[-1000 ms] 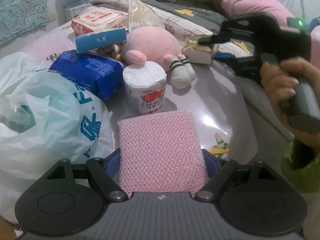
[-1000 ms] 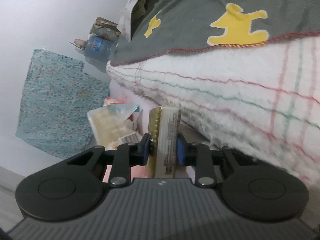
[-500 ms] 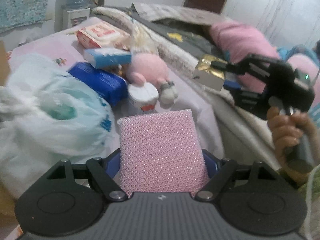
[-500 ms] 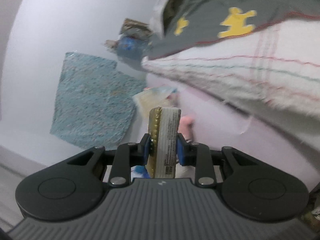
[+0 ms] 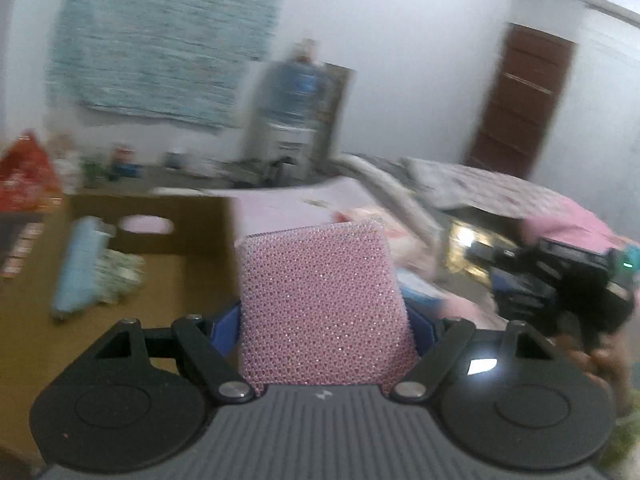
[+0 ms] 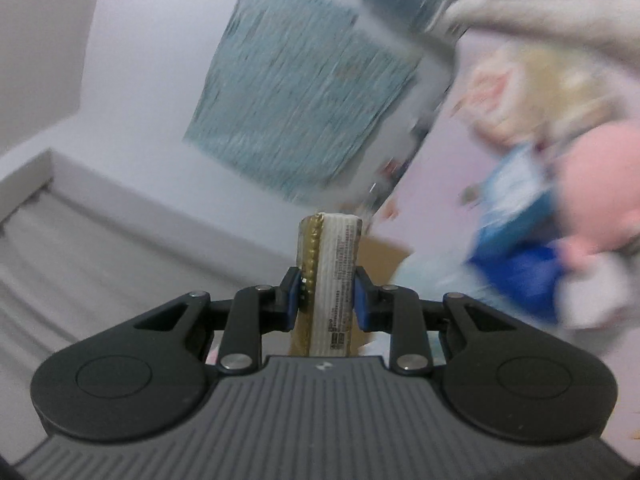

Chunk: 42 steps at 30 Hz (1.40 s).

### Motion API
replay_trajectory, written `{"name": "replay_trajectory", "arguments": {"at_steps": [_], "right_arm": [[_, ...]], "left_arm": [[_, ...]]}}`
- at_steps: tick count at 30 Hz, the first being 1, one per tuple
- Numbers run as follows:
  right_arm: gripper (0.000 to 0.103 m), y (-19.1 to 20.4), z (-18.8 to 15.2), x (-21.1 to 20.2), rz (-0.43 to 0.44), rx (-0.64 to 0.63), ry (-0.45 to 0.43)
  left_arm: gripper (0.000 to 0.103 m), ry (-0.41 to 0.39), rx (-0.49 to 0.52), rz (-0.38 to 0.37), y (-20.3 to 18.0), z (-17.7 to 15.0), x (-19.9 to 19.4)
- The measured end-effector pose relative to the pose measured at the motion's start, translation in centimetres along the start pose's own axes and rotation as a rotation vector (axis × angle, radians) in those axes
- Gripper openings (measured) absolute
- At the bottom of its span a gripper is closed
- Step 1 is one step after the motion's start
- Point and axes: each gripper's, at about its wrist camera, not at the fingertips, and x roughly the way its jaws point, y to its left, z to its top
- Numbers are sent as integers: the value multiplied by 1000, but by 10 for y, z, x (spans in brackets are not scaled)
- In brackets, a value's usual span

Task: Organize soft objects
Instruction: 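Lower the pink sponge into the box and open the left tool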

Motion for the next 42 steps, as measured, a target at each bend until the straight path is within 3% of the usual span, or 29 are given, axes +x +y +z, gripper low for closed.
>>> {"name": "replay_trajectory", "arguments": {"at_steps": [4, 8, 14, 20, 28, 36, 40, 42], "right_arm": [[25, 26, -3, 62, 22, -42, 92], [25, 39, -9, 110, 30, -40, 139], [25, 45, -20, 156, -4, -15, 188], [26, 38, -20, 190, -39, -21, 206], [26, 14, -15, 183, -66, 1, 220], [26, 5, -10, 171, -68, -7, 211], [26, 0, -6, 160, -71, -4, 203], [26, 0, -5, 156, -77, -3, 201]], "left_arm": [[83, 41, 2, 129, 39, 25, 32], [83, 145, 27, 243, 69, 45, 95], [83, 287, 14, 281, 110, 60, 169], [84, 343, -25, 280, 133, 52, 208], [87, 428, -94, 314, 157, 39, 244], [89, 362, -76, 348, 160, 37, 238], [89, 437, -86, 338, 160, 35, 249], [89, 435, -113, 337, 161, 35, 245]]}}
